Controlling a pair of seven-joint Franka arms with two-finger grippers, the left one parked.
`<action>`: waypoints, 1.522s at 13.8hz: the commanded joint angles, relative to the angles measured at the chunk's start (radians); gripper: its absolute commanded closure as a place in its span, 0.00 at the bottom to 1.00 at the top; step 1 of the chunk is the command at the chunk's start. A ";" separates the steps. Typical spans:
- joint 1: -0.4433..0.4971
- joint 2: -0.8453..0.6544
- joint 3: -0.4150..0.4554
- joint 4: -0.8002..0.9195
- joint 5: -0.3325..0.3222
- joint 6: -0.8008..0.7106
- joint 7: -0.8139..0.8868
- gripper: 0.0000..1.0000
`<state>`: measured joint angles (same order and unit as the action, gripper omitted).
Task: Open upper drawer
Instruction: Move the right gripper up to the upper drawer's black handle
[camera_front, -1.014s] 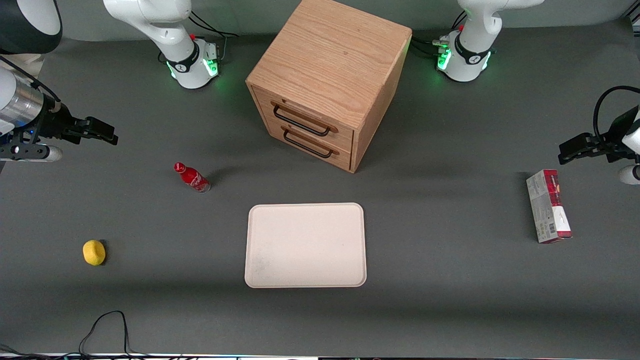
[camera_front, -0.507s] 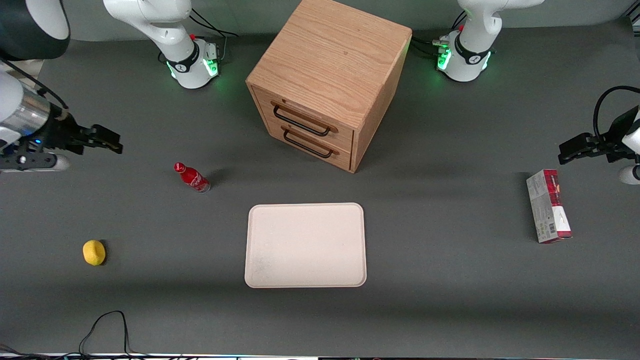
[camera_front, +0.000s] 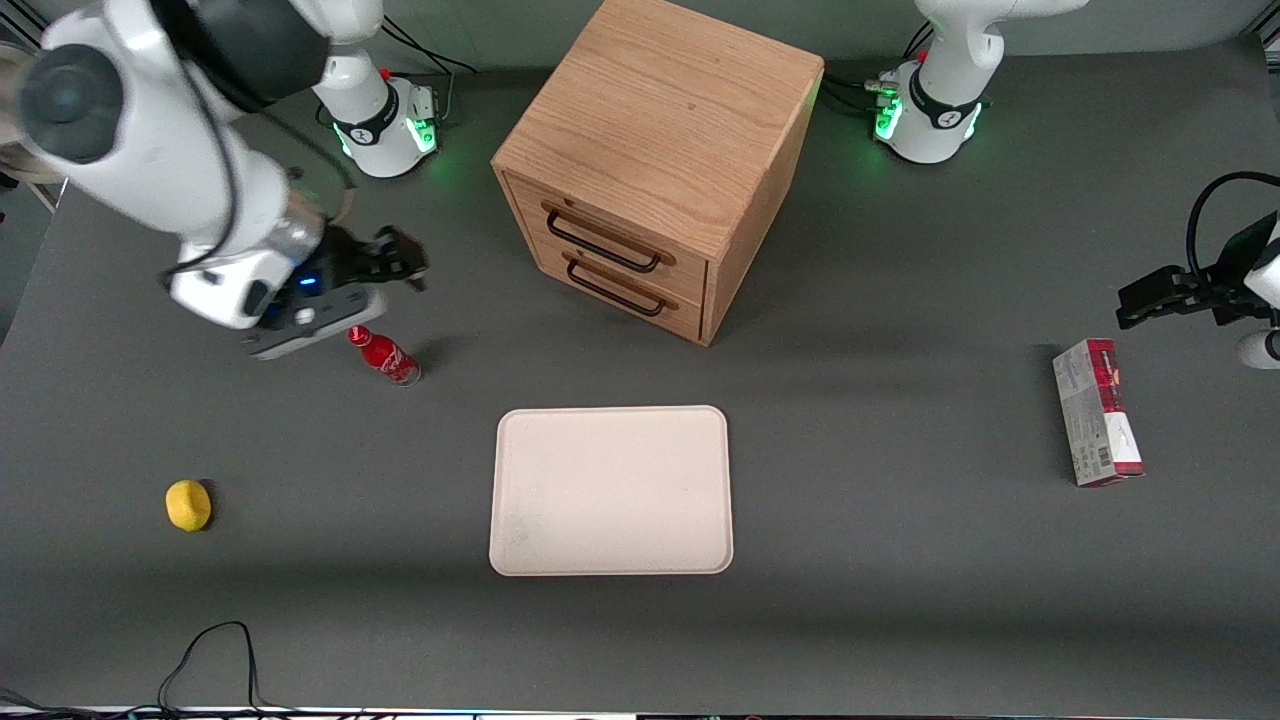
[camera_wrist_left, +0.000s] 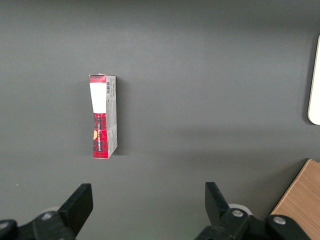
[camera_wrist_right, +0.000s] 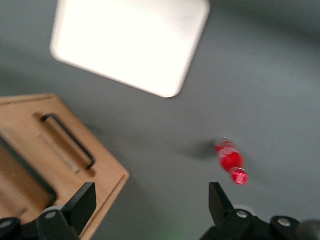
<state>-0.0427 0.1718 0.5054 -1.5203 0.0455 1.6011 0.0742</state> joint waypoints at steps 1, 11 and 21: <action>-0.002 0.067 0.132 0.045 0.010 -0.012 -0.031 0.00; 0.017 0.250 0.303 -0.085 0.019 0.250 -0.217 0.00; 0.017 0.252 0.303 -0.199 0.025 0.319 -0.289 0.00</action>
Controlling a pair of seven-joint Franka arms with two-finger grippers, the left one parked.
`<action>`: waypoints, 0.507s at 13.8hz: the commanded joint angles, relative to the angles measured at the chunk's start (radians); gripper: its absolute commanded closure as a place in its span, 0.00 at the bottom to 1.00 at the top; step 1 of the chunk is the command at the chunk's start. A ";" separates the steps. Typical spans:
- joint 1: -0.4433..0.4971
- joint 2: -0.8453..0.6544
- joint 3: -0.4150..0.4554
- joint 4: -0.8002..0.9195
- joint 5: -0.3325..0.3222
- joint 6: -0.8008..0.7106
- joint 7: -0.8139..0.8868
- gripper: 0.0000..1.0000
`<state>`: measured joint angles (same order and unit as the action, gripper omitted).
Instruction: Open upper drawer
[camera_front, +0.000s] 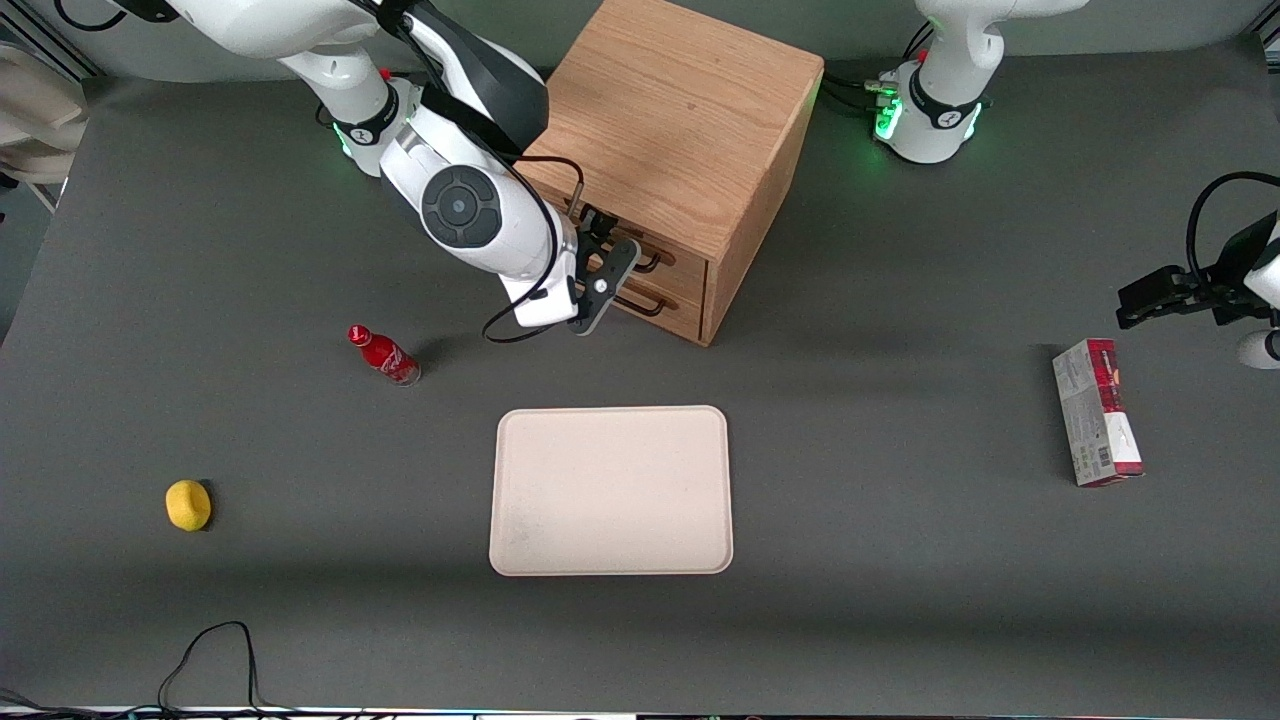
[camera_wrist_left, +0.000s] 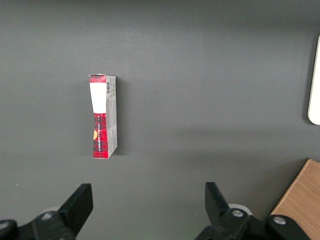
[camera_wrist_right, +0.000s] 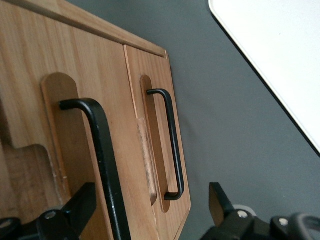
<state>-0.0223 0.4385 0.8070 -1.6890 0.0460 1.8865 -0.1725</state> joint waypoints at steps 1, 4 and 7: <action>-0.004 -0.014 0.001 -0.038 0.023 0.051 -0.045 0.00; -0.004 -0.001 -0.002 -0.040 0.011 0.083 -0.064 0.00; -0.010 0.003 -0.014 -0.025 -0.038 0.089 -0.113 0.00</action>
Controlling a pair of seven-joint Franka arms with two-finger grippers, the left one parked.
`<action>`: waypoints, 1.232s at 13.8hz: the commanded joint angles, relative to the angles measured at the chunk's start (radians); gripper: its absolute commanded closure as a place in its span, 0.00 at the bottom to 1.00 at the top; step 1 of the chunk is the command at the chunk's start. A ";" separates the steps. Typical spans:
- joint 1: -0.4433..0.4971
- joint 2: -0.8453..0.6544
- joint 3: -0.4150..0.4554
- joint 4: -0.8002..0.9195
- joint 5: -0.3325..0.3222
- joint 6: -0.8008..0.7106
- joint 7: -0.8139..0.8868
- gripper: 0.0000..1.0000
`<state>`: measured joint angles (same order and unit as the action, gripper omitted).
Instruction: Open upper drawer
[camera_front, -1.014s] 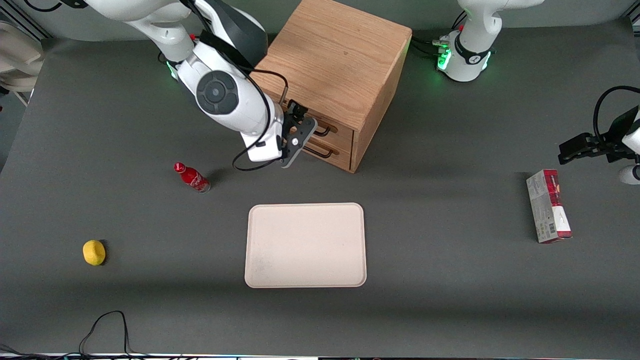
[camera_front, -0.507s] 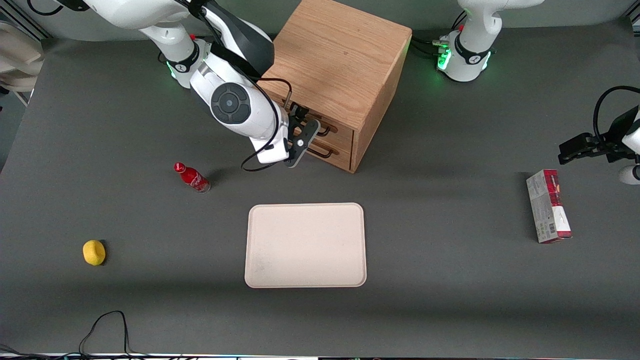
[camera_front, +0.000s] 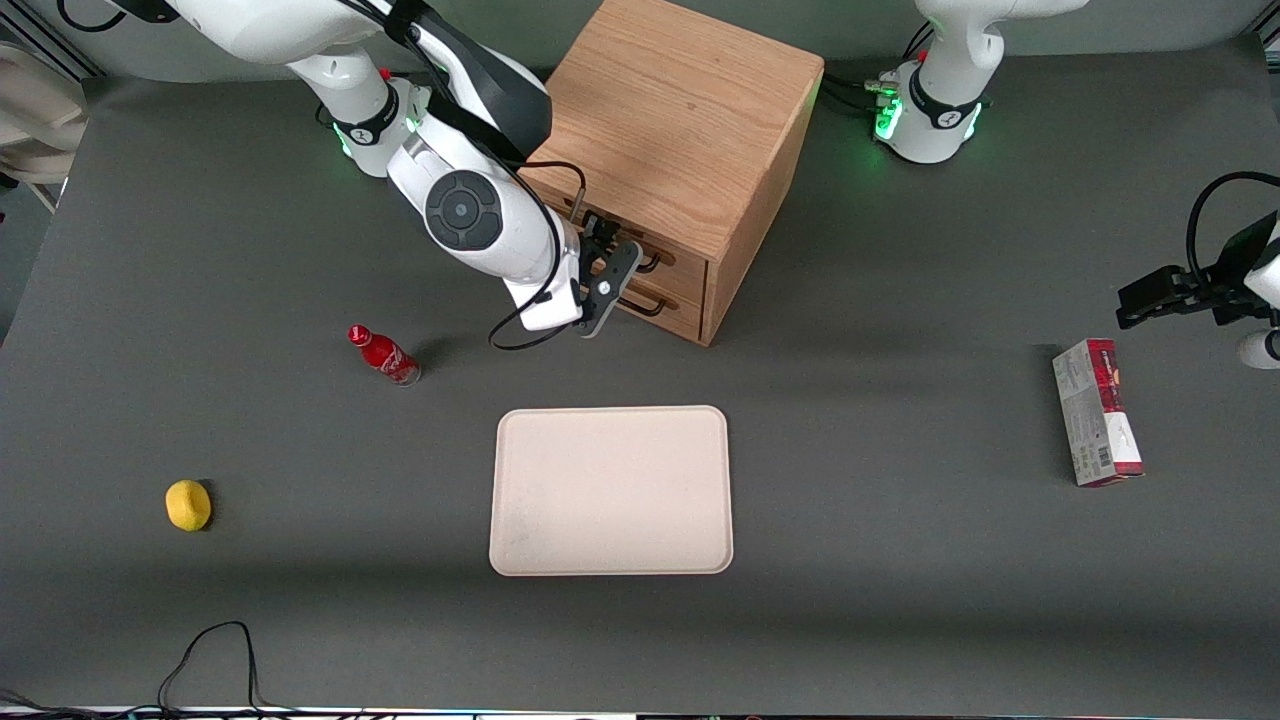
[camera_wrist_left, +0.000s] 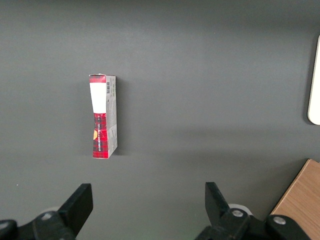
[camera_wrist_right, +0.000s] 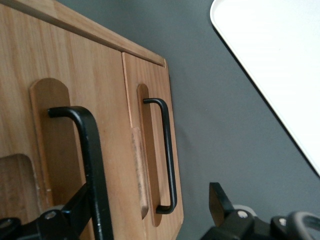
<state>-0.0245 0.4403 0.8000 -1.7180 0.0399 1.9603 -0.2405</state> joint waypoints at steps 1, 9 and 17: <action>-0.006 0.015 -0.025 0.026 -0.069 0.009 -0.054 0.00; -0.009 0.070 -0.174 0.168 -0.084 0.002 -0.248 0.00; -0.012 0.101 -0.278 0.303 -0.091 -0.017 -0.275 0.00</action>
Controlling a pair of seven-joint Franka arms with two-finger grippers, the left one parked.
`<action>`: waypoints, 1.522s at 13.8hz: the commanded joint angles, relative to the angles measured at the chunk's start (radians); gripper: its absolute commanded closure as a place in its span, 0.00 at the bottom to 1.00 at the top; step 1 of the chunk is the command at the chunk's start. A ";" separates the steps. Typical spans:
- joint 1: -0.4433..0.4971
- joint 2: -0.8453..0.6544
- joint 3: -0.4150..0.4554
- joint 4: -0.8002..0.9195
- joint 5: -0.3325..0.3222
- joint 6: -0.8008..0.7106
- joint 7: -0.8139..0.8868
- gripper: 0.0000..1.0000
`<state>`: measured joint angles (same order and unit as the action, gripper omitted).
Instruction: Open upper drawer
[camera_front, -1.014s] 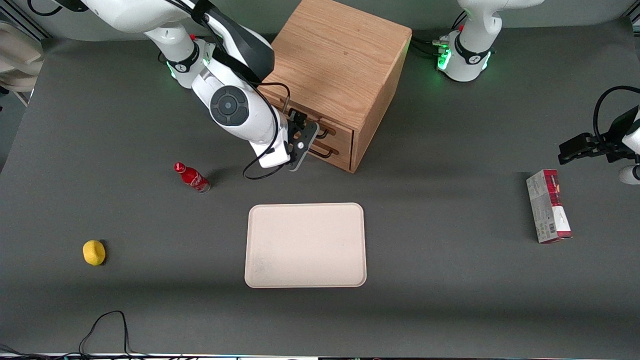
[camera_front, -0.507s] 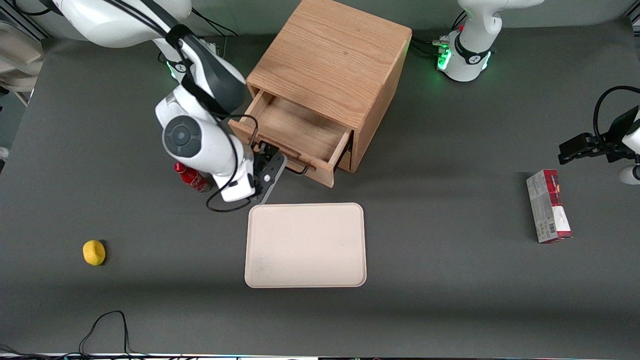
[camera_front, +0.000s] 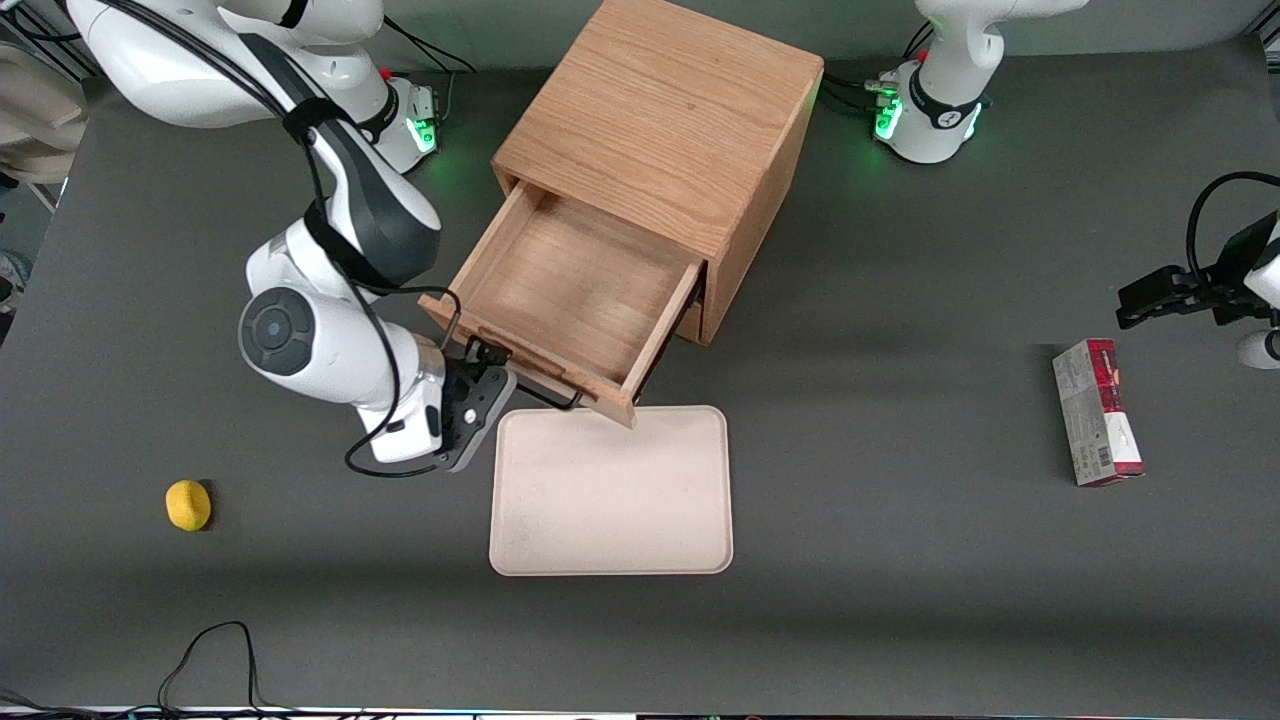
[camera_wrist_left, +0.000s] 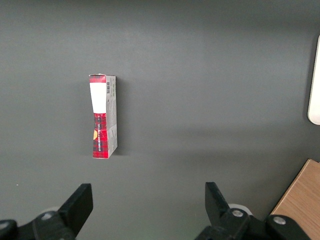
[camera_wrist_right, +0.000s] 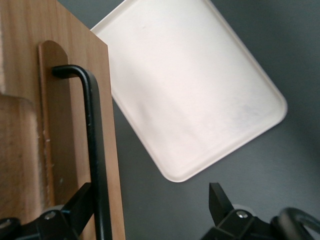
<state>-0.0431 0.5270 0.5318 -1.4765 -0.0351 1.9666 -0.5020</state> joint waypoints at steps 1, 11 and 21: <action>0.006 0.013 -0.010 0.079 -0.017 -0.035 -0.013 0.00; -0.003 -0.172 -0.257 0.150 -0.003 -0.282 0.034 0.00; -0.003 -0.755 -0.472 -0.435 0.054 -0.330 0.420 0.00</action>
<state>-0.0561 -0.1167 0.0657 -1.7937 -0.0004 1.6074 -0.1371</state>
